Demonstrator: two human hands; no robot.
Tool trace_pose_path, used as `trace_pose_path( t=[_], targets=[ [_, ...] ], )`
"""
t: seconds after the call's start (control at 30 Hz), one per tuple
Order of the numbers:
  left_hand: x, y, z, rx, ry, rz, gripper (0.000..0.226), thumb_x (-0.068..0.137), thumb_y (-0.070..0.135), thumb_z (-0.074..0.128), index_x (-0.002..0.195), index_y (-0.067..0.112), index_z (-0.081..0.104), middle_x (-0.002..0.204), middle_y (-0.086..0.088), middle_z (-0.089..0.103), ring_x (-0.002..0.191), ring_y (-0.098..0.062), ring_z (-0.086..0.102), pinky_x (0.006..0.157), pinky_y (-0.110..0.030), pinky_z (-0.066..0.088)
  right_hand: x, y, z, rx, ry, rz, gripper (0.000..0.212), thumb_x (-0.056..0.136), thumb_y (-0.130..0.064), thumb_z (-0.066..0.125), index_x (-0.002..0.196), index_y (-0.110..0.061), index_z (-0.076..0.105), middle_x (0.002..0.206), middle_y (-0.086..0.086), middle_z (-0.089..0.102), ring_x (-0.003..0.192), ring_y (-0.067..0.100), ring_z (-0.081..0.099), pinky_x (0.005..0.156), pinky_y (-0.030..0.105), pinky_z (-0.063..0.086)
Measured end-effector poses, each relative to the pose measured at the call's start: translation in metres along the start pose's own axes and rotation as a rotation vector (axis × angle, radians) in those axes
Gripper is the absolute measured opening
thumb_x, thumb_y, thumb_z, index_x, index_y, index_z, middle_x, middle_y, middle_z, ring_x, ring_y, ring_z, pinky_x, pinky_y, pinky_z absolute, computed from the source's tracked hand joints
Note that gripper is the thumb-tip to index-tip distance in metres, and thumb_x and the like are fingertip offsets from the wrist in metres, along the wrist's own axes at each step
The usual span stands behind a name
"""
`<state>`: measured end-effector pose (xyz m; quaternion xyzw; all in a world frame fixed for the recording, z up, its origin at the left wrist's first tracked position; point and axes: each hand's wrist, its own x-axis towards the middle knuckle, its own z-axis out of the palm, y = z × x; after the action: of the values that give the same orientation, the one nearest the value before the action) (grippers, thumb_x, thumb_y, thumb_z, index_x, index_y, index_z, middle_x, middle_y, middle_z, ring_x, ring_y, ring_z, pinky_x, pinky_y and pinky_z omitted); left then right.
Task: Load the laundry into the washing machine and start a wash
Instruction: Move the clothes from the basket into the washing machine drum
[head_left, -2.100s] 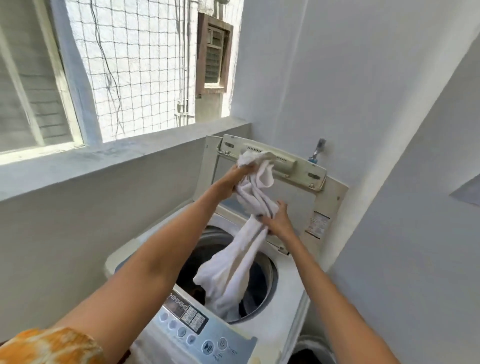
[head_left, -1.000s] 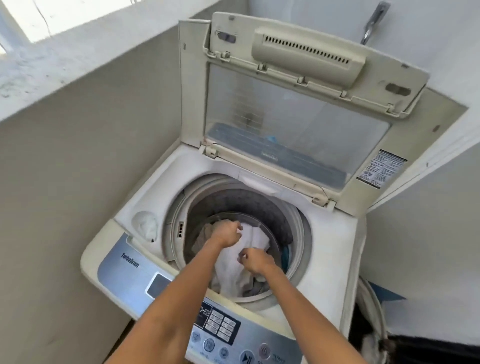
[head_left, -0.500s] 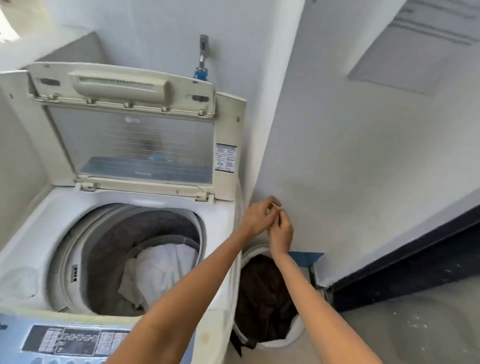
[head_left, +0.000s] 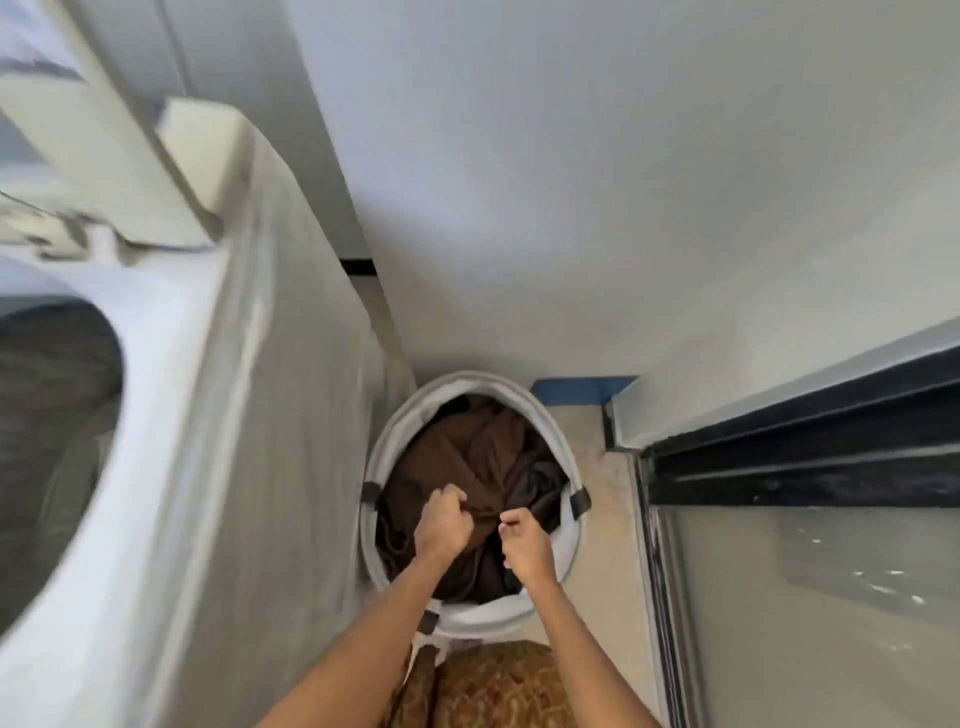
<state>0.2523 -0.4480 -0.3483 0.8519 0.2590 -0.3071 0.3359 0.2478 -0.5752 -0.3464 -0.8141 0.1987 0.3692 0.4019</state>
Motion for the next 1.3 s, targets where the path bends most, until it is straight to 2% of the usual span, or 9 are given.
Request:
trace_pose_path(
  t=[0.27,0.47,0.63,0.73,0.83,0.93,1.03,1.2,1.3],
  targets=[
    [0.071,-0.065,0.064,0.191,-0.038,0.161,0.058,0.092,0.034,0.057,0.142,0.014,0.036,0.135,-0.006,0.041,0.129,-0.024,0.038,0.102,-0.034,0.038,0.083,0.059,0.054,-0.003,0.046,0.032,0.069,0.088,-0.048,0.059,0.142,-0.011,0.038,0.129,0.006,0.053,0.12,0.024,0.053,0.096,0.033,0.042],
    [0.069,-0.071,0.081,0.187,0.071,0.194,0.076,0.085,0.03,0.066,0.146,0.015,0.023,0.139,-0.008,0.032,0.125,-0.026,0.043,0.096,-0.038,0.045,0.099,0.035,0.077,0.037,0.195,0.075,0.025,0.089,-0.032,0.06,0.084,-0.008,0.064,0.089,0.011,0.068,0.092,0.029,0.062,0.076,0.036,0.05],
    [0.034,-0.073,0.065,-0.124,0.23,0.109,0.084,0.085,0.026,0.066,0.15,0.015,0.015,0.146,-0.011,0.028,0.128,-0.027,0.044,0.093,-0.037,0.046,0.058,-0.011,0.085,0.187,0.21,-0.092,0.046,0.084,-0.033,0.065,0.053,-0.019,0.034,0.058,-0.001,0.044,0.061,0.017,0.048,0.059,0.031,0.039],
    [0.019,-0.067,0.057,-0.349,0.262,-0.016,0.067,0.085,0.027,0.067,0.143,0.015,0.035,0.14,-0.007,0.044,0.126,-0.024,0.048,0.095,-0.037,0.046,0.044,-0.021,0.078,0.43,0.207,-0.1,0.05,0.086,-0.03,0.065,0.053,-0.019,0.03,0.052,-0.002,0.032,0.051,0.012,0.037,0.056,0.029,0.033],
    [0.013,-0.058,0.042,-0.425,0.292,0.011,0.019,0.093,0.016,0.055,0.11,0.013,0.062,0.1,-0.009,0.068,0.097,-0.028,0.064,0.075,-0.03,0.047,0.036,-0.028,0.066,0.456,0.196,-0.163,0.04,0.093,-0.03,0.058,0.059,-0.015,0.042,0.057,0.003,0.041,0.058,0.015,0.047,0.065,0.036,0.048],
    [0.018,-0.049,0.017,-0.514,0.393,-0.103,0.015,0.095,0.013,0.05,0.1,0.007,0.063,0.091,-0.015,0.067,0.09,-0.033,0.062,0.071,-0.028,0.04,0.031,-0.026,0.057,0.37,0.12,-0.244,0.021,0.098,-0.029,0.047,0.089,-0.022,0.065,0.076,-0.002,0.062,0.076,0.015,0.063,0.079,0.036,0.055],
    [0.029,-0.042,-0.007,-0.611,0.432,-0.167,0.013,0.096,0.017,0.051,0.105,0.011,0.056,0.094,-0.014,0.064,0.091,-0.033,0.061,0.075,-0.035,0.045,0.037,-0.001,0.044,0.208,0.052,-0.203,0.021,0.098,-0.028,0.049,0.116,-0.023,0.06,0.095,-0.001,0.065,0.092,0.017,0.063,0.088,0.039,0.053],
    [0.038,-0.026,-0.012,-0.73,0.495,-0.198,0.013,0.093,0.021,0.054,0.105,0.017,0.051,0.103,-0.01,0.063,0.092,-0.028,0.059,0.076,-0.034,0.044,0.028,0.043,0.059,-0.04,-0.265,-0.159,0.08,0.082,-0.041,0.07,0.148,-0.021,0.028,0.141,0.002,0.037,0.131,0.021,0.039,0.1,0.034,0.042],
    [0.041,-0.023,-0.006,-0.789,0.53,-0.172,0.014,0.091,0.019,0.058,0.103,0.018,0.051,0.098,-0.003,0.059,0.086,-0.019,0.054,0.074,-0.029,0.04,0.026,0.052,0.088,-0.359,-0.226,-0.214,0.093,0.079,-0.058,0.064,0.151,-0.024,0.017,0.151,0.002,0.025,0.14,0.025,0.024,0.106,0.041,0.037]
  ],
)
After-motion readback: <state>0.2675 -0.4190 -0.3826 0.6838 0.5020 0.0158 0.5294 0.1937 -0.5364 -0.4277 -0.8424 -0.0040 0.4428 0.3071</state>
